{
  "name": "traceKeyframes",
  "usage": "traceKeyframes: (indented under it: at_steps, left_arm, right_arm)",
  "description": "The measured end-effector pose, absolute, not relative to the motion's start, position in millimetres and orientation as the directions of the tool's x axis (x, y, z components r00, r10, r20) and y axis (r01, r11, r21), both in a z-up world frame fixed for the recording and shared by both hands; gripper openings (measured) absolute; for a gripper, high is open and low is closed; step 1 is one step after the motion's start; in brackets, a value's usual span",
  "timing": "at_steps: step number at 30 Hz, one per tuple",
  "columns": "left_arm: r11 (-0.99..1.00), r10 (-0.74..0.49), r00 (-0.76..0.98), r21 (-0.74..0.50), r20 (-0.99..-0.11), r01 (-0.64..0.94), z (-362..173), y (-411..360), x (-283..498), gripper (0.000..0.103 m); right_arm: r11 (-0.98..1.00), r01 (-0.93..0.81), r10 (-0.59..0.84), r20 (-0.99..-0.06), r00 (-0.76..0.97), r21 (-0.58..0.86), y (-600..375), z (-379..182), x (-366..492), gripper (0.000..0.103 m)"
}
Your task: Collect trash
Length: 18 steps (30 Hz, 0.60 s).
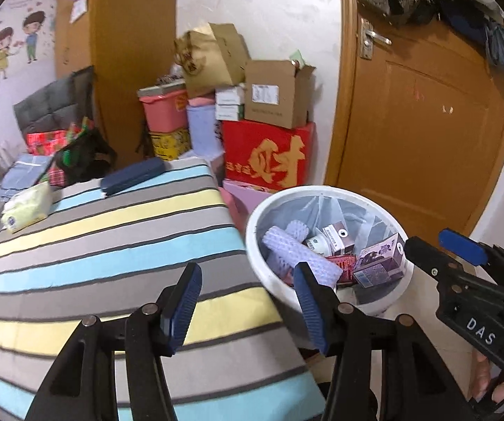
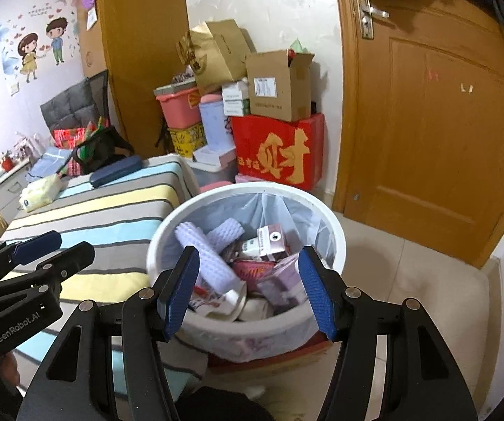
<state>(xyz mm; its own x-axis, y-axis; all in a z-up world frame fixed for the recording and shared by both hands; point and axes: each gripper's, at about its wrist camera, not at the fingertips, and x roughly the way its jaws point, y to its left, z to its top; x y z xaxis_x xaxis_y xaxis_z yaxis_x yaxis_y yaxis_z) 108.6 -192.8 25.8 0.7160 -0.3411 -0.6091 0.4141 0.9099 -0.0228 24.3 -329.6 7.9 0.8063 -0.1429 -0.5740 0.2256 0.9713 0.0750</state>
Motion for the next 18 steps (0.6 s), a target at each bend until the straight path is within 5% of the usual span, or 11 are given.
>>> traceKeyframes:
  at_steps: [18]
  left_arm:
    - [0.933, -0.306, 0.787, -0.005, -0.536, 0.360, 20.7, -153.8, 45.9, 0.055]
  right_arm:
    - [0.974, 0.210, -0.137, -0.503, 0.853, 0.090, -297.6, -1.7, -8.0, 0.060]
